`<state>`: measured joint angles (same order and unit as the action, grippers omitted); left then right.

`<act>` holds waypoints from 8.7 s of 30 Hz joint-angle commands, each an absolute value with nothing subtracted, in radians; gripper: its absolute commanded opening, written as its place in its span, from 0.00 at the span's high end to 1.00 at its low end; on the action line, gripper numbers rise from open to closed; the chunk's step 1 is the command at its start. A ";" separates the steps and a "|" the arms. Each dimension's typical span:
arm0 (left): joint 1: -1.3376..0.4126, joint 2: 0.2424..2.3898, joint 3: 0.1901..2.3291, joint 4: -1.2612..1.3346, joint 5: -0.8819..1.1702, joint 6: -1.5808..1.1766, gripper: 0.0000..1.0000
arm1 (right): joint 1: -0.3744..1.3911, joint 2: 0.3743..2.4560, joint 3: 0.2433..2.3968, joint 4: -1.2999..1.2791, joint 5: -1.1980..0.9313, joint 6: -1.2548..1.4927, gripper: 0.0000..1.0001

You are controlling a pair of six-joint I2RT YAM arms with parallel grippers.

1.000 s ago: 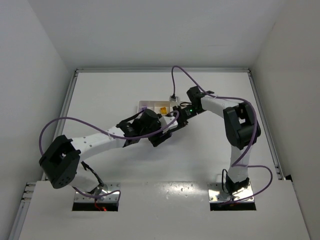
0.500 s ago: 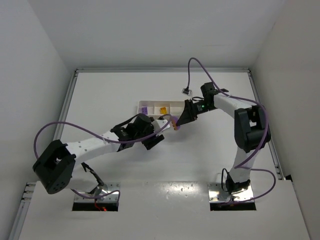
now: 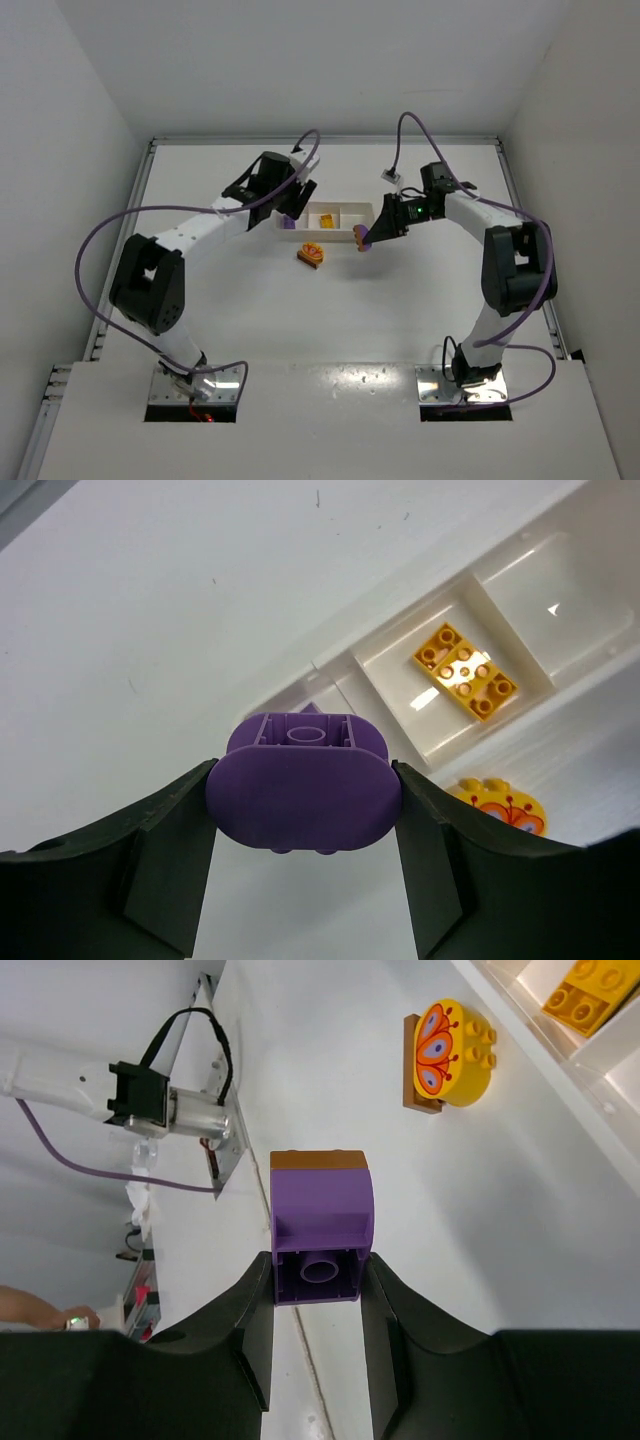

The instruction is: Sort the legos into containers by color

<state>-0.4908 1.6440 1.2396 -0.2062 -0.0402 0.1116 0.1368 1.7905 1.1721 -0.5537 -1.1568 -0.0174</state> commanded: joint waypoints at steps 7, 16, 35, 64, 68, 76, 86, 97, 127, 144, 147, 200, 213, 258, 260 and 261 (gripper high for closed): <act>-0.446 1.798 1.330 -0.255 -0.043 0.066 0.69 | 0.118 1.756 1.167 -0.503 -1.163 -0.005 1.00; -0.436 1.867 1.348 -0.255 -0.078 0.048 0.49 | 0.109 1.756 1.167 -0.503 -1.172 -0.005 1.00; -0.404 1.718 1.348 -0.255 0.131 -0.025 0.08 | 0.109 1.756 1.167 -0.503 -1.190 0.005 1.00; -0.511 1.727 1.304 -0.276 1.180 -0.077 0.19 | 0.150 1.710 1.138 -0.485 -1.413 -0.024 1.00; -0.531 1.767 1.330 -0.276 1.157 -0.113 0.19 | 0.176 1.710 1.138 -0.485 -1.384 -0.025 1.00; -0.549 1.786 1.350 -0.267 1.144 -0.114 0.25 | 0.207 1.710 1.138 -0.485 -1.365 -0.034 1.00; -0.549 1.786 1.350 -0.258 1.164 -0.123 0.37 | 0.216 1.710 1.138 -0.485 -1.356 -0.034 1.00; -0.549 1.786 1.350 -0.258 1.173 -0.123 0.40 | 0.225 1.710 1.138 -0.506 -1.315 -0.063 1.00; -0.538 1.687 1.198 -0.187 1.195 -0.123 1.00 | 0.140 1.692 1.129 -0.531 -1.298 -0.117 1.00; -0.529 1.710 1.203 -0.149 1.126 -0.186 0.50 | 0.098 1.632 1.086 -0.489 -1.338 -0.077 1.00; -0.529 1.721 1.239 -0.149 1.137 -0.204 0.35 | 0.109 1.632 1.086 -0.489 -1.338 -0.077 1.00; -0.511 1.752 1.293 -0.149 1.212 -0.176 0.49 | 0.230 1.663 1.086 -0.511 -1.272 -0.115 1.00; -0.529 1.761 1.302 -0.149 1.221 -0.186 0.48 | 0.230 1.663 1.086 -0.511 -1.220 -0.115 1.00; -0.557 1.707 1.178 -0.149 1.169 -0.134 1.00 | 0.147 1.580 1.106 -0.491 -1.189 -0.106 1.00; -0.557 1.707 1.169 -0.149 1.169 -0.133 1.00 | 0.132 1.559 1.106 -0.491 -1.198 -0.106 1.00; -0.557 1.707 1.160 -0.149 1.160 -0.133 1.00 | 0.118 1.559 1.095 -0.491 -1.198 -0.097 1.00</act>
<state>-0.5381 1.7447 1.1816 -0.1410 1.1305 -0.1791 0.1589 1.6157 1.0775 -0.5446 -1.1633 -0.1040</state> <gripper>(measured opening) 0.394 0.341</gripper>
